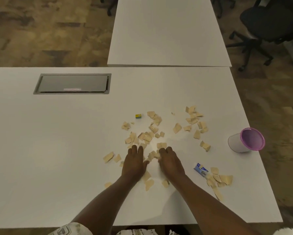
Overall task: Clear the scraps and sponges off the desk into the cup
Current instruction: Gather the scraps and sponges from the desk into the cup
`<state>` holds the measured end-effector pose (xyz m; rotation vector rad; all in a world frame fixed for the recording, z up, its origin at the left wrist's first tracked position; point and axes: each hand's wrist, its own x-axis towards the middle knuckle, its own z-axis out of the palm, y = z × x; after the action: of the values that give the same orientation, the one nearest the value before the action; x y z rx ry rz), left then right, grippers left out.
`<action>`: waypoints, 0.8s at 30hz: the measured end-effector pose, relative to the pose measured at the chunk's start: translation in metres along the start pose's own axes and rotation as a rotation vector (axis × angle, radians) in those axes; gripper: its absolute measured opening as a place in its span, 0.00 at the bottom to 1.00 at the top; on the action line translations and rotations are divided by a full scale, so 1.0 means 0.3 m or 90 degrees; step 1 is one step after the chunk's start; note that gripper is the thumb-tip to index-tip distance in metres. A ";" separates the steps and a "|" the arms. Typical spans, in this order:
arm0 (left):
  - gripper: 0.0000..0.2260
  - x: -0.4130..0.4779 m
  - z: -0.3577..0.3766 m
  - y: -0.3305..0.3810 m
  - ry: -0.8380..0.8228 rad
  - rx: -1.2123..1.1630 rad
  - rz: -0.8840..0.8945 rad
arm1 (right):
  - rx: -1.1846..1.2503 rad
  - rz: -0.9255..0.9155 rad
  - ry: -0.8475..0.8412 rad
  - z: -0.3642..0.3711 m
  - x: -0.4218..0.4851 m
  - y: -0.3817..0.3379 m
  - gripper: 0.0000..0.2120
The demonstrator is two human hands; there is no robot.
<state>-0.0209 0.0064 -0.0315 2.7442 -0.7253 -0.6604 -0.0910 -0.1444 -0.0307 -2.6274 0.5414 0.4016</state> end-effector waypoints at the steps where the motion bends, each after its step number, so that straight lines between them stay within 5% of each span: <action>1: 0.28 0.014 -0.002 -0.002 0.010 -0.002 0.004 | -0.005 -0.003 0.019 -0.003 0.014 -0.001 0.13; 6: 0.35 0.086 -0.023 -0.046 0.076 0.079 0.071 | -0.039 0.002 0.092 -0.030 0.060 -0.005 0.24; 16: 0.48 0.158 -0.075 -0.153 -0.089 0.110 0.043 | -0.069 -0.095 -0.121 -0.057 0.189 -0.051 0.55; 20: 0.44 0.148 -0.065 -0.153 -0.064 0.068 0.050 | -0.135 -0.137 -0.140 -0.056 0.254 -0.079 0.51; 24: 0.36 0.134 -0.057 -0.120 -0.045 0.038 0.036 | -0.158 -0.168 -0.138 -0.063 0.260 -0.106 0.31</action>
<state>0.0334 0.0182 -0.0428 2.7548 -0.8497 -0.7387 -0.0048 -0.1506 -0.0312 -2.7921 0.0747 0.6948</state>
